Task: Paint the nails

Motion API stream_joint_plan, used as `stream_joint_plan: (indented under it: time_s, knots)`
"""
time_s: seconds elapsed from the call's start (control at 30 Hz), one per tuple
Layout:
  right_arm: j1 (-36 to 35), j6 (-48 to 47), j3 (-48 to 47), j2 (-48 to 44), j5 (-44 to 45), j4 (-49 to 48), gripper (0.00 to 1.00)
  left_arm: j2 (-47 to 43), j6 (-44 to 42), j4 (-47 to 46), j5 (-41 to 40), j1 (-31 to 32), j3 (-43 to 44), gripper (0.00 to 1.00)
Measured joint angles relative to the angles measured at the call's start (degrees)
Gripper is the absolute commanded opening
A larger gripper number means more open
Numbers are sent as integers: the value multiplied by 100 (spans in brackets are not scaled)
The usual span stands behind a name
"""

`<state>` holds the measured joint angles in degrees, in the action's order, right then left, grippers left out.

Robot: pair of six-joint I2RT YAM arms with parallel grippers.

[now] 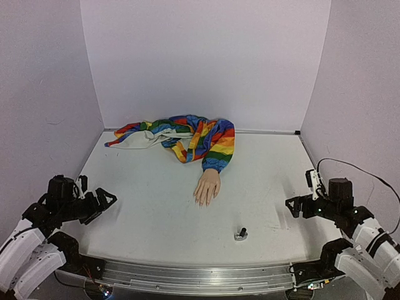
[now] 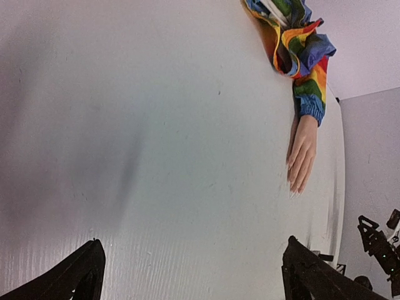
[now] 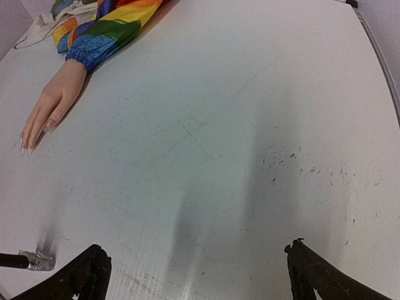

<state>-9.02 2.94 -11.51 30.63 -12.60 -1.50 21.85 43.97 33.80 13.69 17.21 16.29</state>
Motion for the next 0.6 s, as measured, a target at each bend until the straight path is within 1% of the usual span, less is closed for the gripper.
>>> stream_joint_plan:
  time_s: [0.2, 0.4, 0.5, 0.6]
  knots:
    - [39, 393, -1080, 1609, 562, -306, 99, 1314, -568, -240, 7, -553, 1051, 100]
    - [83, 739, -1873, 2771, 909, -595, 98, 2385, -1032, -560, 295, -914, 1882, 100]
    - [103, 815, -2175, 3187, 898, -673, 98, 2778, -1209, -719, 490, -940, 2144, 100]
    - [111, 868, -2389, 3508, 802, -719, 98, 3084, -1333, -826, 568, -629, 2347, 99]
